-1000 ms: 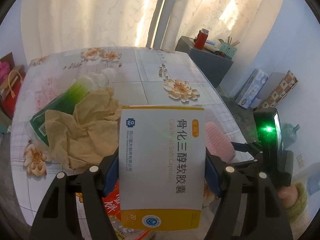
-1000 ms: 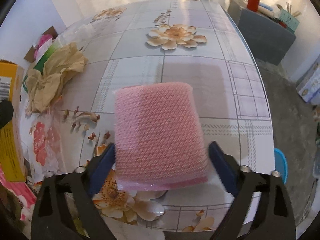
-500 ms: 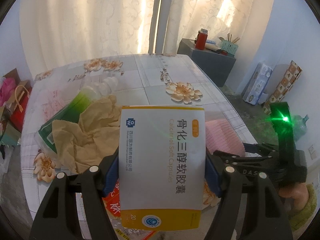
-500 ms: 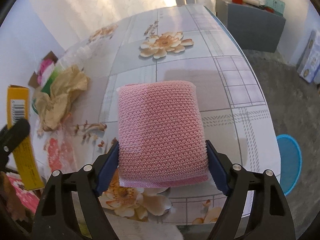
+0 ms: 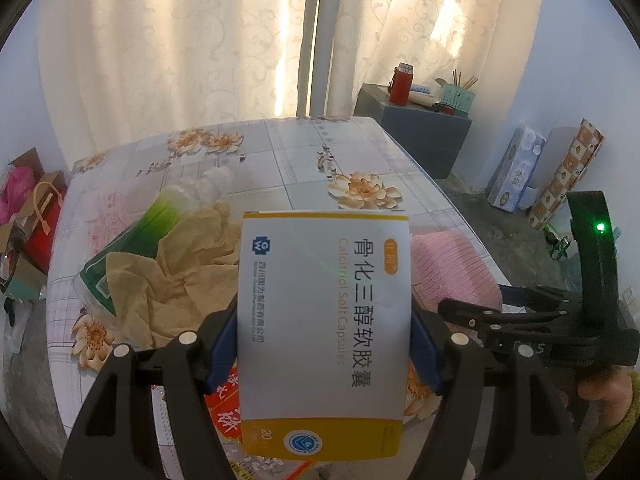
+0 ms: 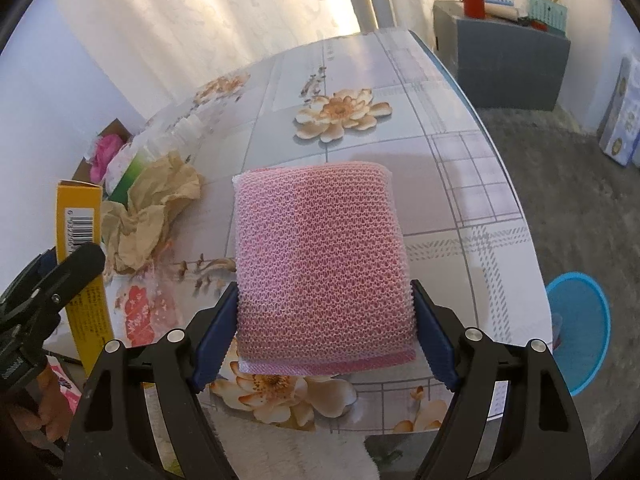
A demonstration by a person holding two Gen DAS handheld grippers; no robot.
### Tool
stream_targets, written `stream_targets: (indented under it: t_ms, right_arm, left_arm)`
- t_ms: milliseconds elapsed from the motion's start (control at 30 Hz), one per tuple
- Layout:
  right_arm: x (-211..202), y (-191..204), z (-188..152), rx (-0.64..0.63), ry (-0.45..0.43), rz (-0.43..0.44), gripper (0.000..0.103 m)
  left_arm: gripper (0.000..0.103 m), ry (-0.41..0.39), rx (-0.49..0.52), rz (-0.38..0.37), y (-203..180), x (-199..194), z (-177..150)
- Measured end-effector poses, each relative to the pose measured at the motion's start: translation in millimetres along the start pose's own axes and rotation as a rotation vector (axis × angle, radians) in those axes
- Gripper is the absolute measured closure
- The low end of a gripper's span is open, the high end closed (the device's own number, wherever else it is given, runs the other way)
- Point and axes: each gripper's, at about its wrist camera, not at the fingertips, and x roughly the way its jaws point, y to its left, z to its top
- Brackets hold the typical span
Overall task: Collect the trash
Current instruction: 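Carry the yellow box with the left tool while the right tool carries the sponge to the wastebasket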
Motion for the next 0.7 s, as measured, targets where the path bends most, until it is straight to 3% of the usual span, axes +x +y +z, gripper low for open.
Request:
stream_targets:
  t_ms: [700]
  right_arm:
    - [-8.1,1.8,0.0,0.01,-0.023,0.032,0.027]
  left_arm:
    - [0.033,-0.02,-0.022,0.006,3.8,-5.1,1.0]
